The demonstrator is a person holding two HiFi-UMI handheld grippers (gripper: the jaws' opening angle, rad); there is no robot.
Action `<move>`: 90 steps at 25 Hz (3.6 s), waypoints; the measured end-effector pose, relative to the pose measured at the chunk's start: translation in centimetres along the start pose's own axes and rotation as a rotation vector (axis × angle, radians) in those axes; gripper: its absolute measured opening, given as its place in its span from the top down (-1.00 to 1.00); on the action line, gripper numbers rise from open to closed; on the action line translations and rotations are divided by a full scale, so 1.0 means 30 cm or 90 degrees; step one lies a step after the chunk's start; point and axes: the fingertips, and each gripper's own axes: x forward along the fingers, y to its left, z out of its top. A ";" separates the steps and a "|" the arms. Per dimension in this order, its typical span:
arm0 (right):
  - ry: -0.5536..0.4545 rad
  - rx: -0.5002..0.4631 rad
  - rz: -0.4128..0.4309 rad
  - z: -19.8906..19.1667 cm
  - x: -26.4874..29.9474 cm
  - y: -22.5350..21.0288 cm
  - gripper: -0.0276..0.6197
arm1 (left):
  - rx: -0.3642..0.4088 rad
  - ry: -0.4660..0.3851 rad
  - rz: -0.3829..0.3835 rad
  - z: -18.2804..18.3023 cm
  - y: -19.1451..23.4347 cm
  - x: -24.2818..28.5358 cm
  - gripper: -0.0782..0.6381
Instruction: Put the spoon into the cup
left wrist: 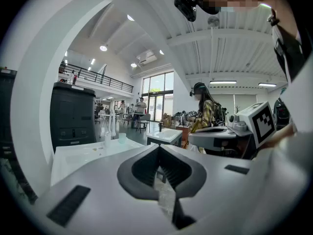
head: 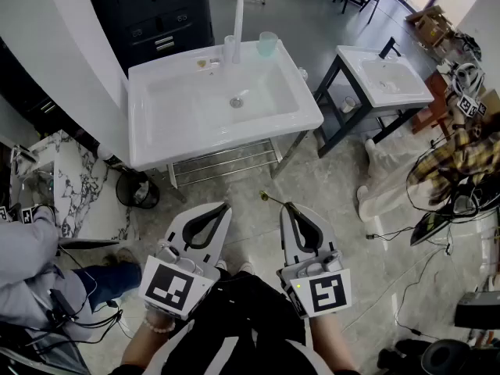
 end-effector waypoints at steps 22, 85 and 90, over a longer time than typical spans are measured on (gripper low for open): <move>-0.002 0.005 -0.003 -0.014 -0.012 -0.029 0.89 | 0.014 -0.002 0.007 -0.002 -0.013 0.012 0.79; -0.014 0.017 -0.091 -0.054 -0.135 -0.432 0.89 | 0.023 -0.025 -0.074 0.074 -0.269 0.382 0.78; -0.012 0.019 -0.107 -0.040 -0.088 -0.507 0.89 | 0.023 -0.023 -0.083 0.086 -0.238 0.464 0.78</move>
